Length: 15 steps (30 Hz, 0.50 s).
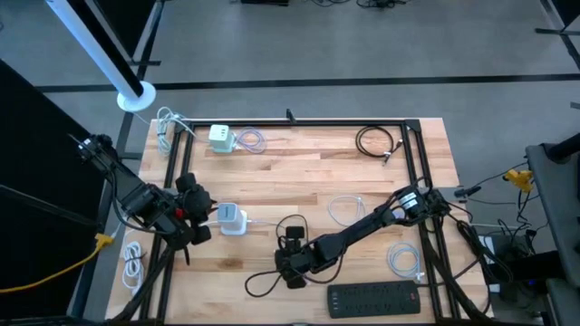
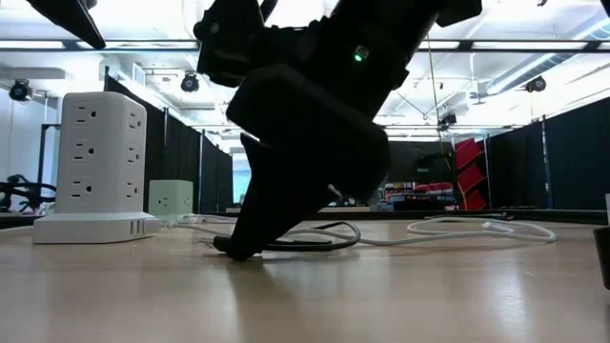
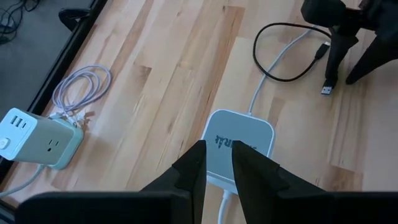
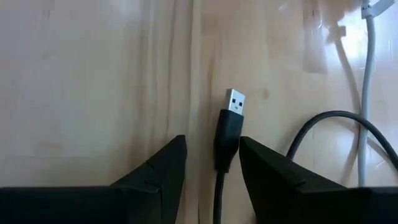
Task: Insert USB
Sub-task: Insert the bottom black charger cable into the white outlet extension
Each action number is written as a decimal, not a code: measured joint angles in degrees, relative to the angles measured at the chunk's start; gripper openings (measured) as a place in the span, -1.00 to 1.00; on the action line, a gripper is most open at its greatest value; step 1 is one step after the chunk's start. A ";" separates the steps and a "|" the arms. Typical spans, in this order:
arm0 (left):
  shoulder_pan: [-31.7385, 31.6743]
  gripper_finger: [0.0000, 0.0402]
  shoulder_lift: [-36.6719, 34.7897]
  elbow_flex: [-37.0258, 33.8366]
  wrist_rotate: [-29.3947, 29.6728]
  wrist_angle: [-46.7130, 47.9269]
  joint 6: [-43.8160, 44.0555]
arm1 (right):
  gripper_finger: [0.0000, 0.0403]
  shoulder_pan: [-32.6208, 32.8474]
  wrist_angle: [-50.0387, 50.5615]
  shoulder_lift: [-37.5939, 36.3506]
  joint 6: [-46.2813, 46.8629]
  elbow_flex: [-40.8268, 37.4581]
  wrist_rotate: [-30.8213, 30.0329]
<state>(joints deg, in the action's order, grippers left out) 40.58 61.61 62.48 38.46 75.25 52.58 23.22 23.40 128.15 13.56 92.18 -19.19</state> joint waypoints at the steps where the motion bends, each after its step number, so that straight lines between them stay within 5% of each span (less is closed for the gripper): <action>1: 0.00 -0.67 0.00 0.00 0.00 0.00 0.02 | -0.37 0.00 -0.01 0.01 -0.01 0.00 0.06; 8: 0.00 -0.67 0.00 0.00 0.00 0.02 0.04 | -0.92 -0.45 0.21 0.08 -0.08 0.02 0.94; 15: 0.00 -0.67 -0.07 0.00 -0.40 0.03 0.24 | -0.93 -1.35 1.10 -1.29 1.51 -0.11 2.96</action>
<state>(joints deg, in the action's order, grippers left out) 40.58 61.54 62.48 38.06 75.28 52.82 21.87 24.50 126.86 15.07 92.07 -16.22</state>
